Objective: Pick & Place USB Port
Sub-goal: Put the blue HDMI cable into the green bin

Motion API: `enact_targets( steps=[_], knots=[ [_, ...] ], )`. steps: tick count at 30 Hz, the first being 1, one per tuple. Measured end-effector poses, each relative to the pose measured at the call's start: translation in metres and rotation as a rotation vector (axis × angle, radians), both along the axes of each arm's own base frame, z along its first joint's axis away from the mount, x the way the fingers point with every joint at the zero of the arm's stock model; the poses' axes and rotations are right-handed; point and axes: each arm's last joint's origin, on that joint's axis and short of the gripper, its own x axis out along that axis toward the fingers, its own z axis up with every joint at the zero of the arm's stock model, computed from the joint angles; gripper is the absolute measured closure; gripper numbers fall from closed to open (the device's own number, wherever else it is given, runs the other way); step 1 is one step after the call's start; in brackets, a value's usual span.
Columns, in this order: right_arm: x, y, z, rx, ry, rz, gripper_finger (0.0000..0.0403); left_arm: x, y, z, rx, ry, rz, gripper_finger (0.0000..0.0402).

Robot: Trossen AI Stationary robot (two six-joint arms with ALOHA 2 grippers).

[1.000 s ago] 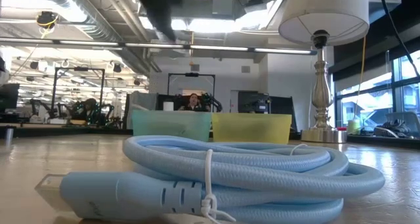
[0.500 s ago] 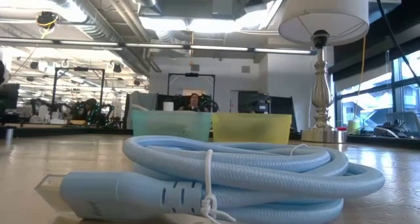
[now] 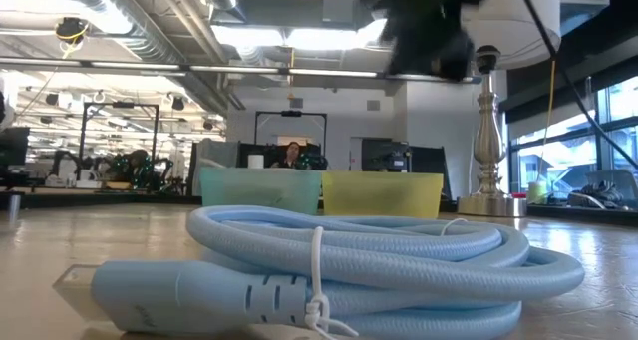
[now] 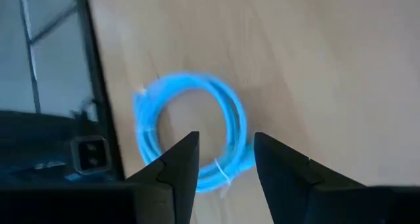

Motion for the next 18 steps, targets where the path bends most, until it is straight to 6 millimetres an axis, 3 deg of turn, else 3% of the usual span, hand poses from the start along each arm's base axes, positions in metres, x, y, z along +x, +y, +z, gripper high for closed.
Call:
enact_targets(
  steps=[8, 18],
  knots=[
    [0.016, 0.009, -0.053, 0.065, 0.077, 0.057, 0.0254, 0.002, 0.001, 0.004, 0.075, -0.053, 0.039, 0.0229],
    [0.035, 0.017, -0.088, 0.07, 0.14, 0.183, 0.0254, 0.002, 0.002, 0.004, 0.095, -0.054, 0.046, 0.0229]
  ],
)
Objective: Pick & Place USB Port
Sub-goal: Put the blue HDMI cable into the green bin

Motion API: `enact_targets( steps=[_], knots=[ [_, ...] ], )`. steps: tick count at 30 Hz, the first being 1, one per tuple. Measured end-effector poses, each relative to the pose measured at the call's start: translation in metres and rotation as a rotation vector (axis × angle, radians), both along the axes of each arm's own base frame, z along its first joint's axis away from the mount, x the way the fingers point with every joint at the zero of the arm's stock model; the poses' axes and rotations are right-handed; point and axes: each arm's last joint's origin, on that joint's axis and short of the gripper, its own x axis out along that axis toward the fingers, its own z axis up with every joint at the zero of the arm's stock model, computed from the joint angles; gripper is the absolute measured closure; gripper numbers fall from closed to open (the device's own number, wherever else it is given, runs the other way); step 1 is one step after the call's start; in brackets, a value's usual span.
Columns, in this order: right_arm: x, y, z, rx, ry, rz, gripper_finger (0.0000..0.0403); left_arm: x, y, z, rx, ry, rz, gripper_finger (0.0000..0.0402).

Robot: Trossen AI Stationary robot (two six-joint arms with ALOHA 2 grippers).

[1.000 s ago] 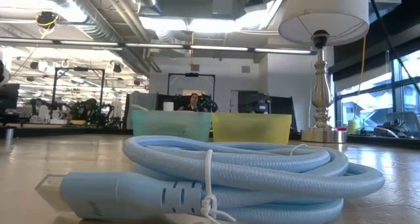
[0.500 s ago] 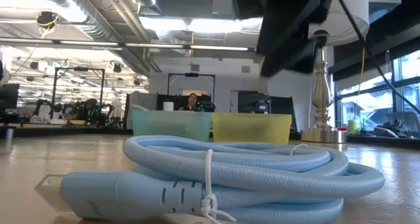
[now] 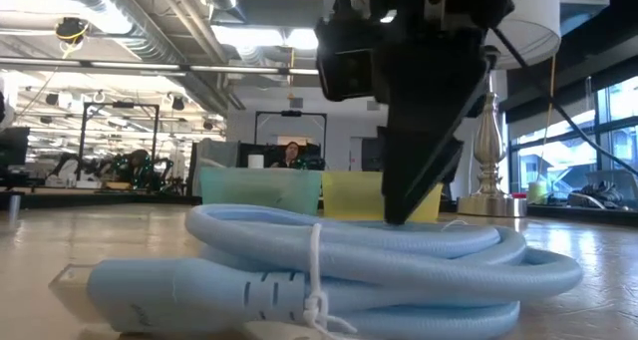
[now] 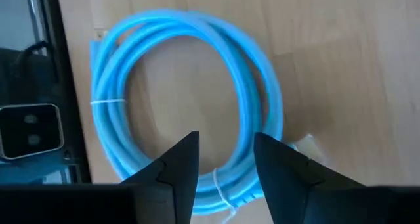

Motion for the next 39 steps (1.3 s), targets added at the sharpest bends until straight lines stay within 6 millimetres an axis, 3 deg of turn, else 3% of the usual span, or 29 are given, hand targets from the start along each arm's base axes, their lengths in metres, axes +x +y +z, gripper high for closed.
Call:
enact_targets(
  steps=[10, 13, 17, 24, 29, 34, 39],
  knots=[
    [0.012, -0.009, -0.022, -0.036, -0.02, 0.008, 0.0259, 0.0, 0.001, 0.0, 0.059, -0.003, 0.032, 0.0229],
    [0.013, -0.012, -0.024, -0.069, -0.029, 0.012, 0.0293, 0.0, 0.001, 0.0, 0.059, -0.003, 0.032, 0.0229],
    [0.014, -0.018, -0.025, -0.094, -0.033, 0.015, 0.0381, 0.0, 0.001, 0.0, 0.054, -0.002, 0.032, 0.0229],
    [0.013, -0.021, -0.021, -0.111, -0.036, -0.002, 0.0398, 0.0, 0.001, 0.0, 0.052, -0.001, 0.033, 0.0229],
    [-0.003, -0.022, 0.0, -0.242, 0.001, -0.037, 0.0401, 0.0, 0.001, -0.001, 0.054, 0.006, 0.038, 0.0229],
    [-0.012, -0.022, 0.05, -0.304, -0.046, -0.084, 0.0402, 0.0, 0.002, -0.001, 0.057, 0.01, 0.053, 0.0229],
    [-0.015, -0.022, 0.085, -0.354, -0.143, -0.133, 0.0402, 0.0, 0.003, -0.005, 0.067, 0.051, 0.087, 0.0229]
  ],
)
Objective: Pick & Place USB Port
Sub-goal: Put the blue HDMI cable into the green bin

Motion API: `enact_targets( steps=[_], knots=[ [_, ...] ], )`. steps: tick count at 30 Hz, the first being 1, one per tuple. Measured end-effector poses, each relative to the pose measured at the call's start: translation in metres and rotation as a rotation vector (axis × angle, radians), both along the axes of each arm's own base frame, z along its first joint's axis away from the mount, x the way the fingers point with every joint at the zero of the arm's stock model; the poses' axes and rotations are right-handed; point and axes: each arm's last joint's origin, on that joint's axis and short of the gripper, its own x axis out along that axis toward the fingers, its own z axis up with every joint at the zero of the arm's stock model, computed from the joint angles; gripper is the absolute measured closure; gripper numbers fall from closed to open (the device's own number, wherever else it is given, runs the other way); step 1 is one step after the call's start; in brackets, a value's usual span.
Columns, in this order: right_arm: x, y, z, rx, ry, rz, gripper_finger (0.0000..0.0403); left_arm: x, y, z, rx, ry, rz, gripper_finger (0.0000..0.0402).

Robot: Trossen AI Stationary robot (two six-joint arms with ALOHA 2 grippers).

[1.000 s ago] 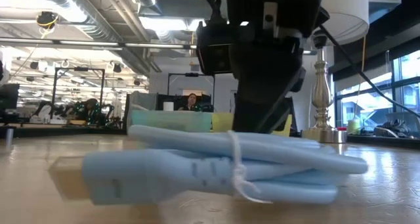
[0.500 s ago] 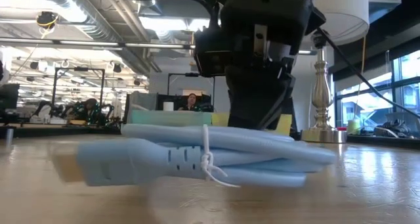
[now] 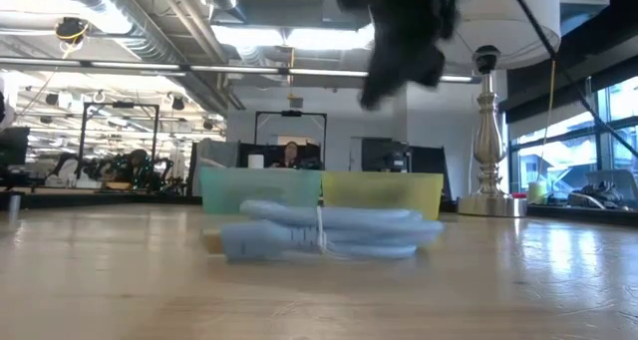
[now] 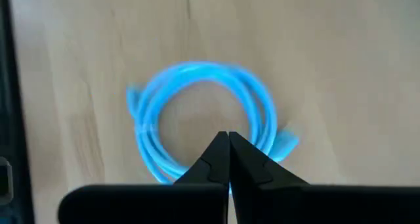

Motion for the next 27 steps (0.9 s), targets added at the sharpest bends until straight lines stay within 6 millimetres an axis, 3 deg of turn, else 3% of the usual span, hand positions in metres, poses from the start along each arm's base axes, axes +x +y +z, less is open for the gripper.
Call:
enact_targets(
  steps=[3, 7, 12, 22, 27],
  knots=[
    [-0.003, -0.003, 0.025, -0.064, -0.033, -0.038, 0.0402, 0.003, 0.0, -0.004, 0.005, 0.036, 0.001, 0.0229],
    [-0.004, -0.008, 0.035, -0.097, -0.016, -0.05, 0.0402, 0.007, -0.001, -0.008, 0.003, 0.063, 0.002, 0.0229],
    [-0.004, -0.015, 0.013, -0.037, 0.064, 0.004, 0.0371, 0.008, -0.001, -0.009, -0.002, 0.072, 0.004, 0.0229],
    [0.008, -0.034, -0.017, 0.146, 0.184, -0.108, 0.019, 0.008, -0.001, -0.009, -0.013, 0.07, 0.007, 0.0229],
    [0.018, -0.039, -0.033, 0.184, 0.198, -0.185, 0.0142, 0.008, -0.001, -0.009, 0.003, 0.072, 0.0, 0.0229]
  ],
)
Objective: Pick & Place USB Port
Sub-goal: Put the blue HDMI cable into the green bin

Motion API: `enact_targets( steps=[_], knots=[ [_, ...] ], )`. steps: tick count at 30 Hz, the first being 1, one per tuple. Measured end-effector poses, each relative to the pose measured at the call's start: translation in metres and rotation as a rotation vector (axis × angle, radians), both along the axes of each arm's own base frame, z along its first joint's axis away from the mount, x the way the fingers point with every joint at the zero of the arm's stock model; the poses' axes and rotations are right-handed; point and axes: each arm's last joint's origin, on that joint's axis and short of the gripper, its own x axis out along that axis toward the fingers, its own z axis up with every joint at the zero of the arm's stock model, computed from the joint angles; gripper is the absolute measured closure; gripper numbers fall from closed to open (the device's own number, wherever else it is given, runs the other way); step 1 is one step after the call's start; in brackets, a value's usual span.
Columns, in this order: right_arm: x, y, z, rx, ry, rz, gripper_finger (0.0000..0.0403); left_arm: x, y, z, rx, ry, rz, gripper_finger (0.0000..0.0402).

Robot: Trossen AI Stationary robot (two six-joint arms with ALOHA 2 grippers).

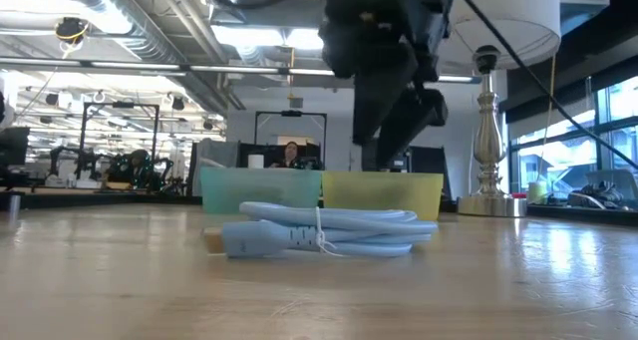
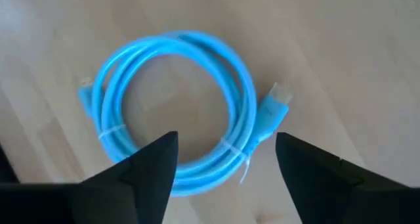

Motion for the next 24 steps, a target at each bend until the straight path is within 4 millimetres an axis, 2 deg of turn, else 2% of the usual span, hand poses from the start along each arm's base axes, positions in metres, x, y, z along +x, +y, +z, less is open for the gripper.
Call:
enact_targets(
  steps=[8, 14, 20, 24],
  knots=[
    [0.009, -0.007, -0.013, -0.01, -0.012, 0.004, 0.0151, 0.0, 0.0, 0.0, 0.001, 0.002, -0.011, 0.0229],
    [0.022, -0.011, -0.013, -0.044, -0.136, 0.142, 0.0148, 0.0, 0.0, 0.0, 0.016, 0.002, -0.015, 0.0229],
    [0.02, -0.024, -0.017, -0.101, -0.1, 0.256, 0.0129, 0.0, 0.0, 0.0, 0.015, 0.002, -0.015, 0.0229],
    [0.019, -0.031, -0.018, -0.138, -0.093, 0.39, 0.0116, 0.0, 0.0, 0.0, 0.017, 0.002, -0.01, 0.0229]
  ],
)
